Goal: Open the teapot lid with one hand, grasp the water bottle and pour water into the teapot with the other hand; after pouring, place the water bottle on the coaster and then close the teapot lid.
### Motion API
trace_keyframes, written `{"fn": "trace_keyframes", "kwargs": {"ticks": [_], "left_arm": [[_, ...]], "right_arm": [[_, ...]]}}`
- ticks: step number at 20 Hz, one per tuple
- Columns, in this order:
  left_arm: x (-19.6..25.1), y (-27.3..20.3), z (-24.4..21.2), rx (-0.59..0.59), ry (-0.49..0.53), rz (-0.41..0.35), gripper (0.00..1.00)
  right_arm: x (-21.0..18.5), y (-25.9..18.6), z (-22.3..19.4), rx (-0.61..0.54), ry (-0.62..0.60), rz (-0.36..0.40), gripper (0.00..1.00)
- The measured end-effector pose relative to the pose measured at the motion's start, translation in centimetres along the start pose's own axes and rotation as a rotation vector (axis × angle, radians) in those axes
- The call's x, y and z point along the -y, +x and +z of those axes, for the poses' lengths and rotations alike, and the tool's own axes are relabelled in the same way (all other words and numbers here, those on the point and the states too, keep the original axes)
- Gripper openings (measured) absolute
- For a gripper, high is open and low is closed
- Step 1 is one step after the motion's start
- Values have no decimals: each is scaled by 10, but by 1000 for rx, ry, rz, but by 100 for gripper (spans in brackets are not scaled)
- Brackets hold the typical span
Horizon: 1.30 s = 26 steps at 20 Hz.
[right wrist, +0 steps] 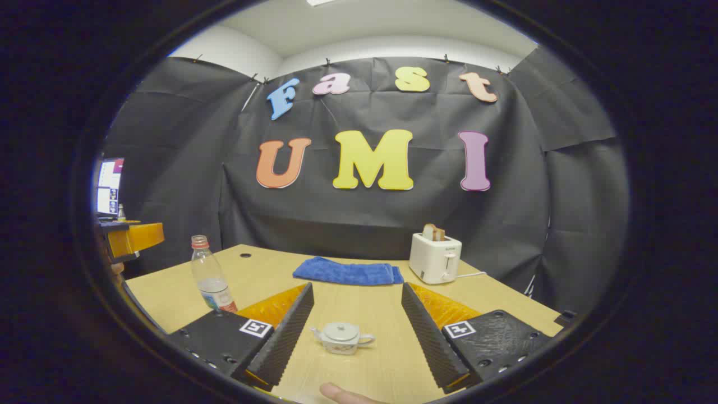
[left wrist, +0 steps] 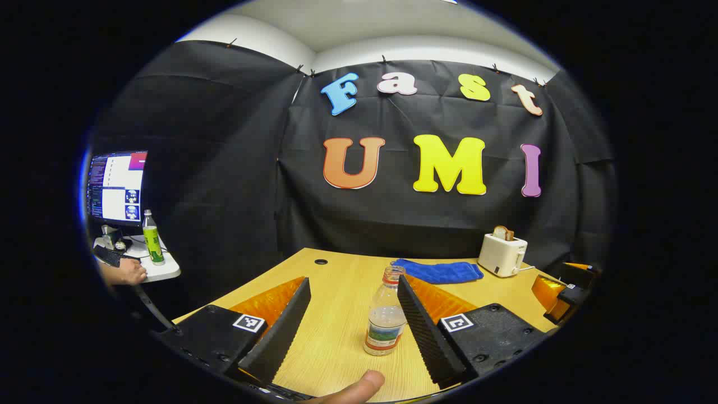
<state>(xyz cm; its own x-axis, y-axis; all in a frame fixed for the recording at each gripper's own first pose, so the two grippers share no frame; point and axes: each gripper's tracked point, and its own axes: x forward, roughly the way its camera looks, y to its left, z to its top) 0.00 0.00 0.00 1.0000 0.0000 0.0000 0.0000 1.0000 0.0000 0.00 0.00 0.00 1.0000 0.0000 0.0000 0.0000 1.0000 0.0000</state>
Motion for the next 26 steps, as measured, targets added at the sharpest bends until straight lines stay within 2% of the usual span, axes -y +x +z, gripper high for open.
{"fn": "trace_keyframes", "kwargs": {"ticks": [2,3,5,9,15,16,17,26], "left_arm": [[1,2,-1,1,28,-1,98],[3,2,-3,0,38,-2,98],[11,1,-3,-2,54,-16,98],[25,-1,-4,-1,86,-54,98],[24,4,-11,-24,55,-55,98],[24,4,-12,-30,50,-54,98],[23,5,-13,-33,49,-52,98],[32,8,-20,-47,60,-73,98]], "right_arm": [[6,2,1,10,4,-12,95],[7,3,0,8,3,-13,97],[13,4,-6,-12,9,-16,95],[19,7,-15,-48,10,-6,97],[27,11,-25,-78,23,-8,98],[28,10,-25,-79,23,-9,95],[29,8,-25,-76,19,-13,97],[31,15,-39,-98,10,-12,95]]}}
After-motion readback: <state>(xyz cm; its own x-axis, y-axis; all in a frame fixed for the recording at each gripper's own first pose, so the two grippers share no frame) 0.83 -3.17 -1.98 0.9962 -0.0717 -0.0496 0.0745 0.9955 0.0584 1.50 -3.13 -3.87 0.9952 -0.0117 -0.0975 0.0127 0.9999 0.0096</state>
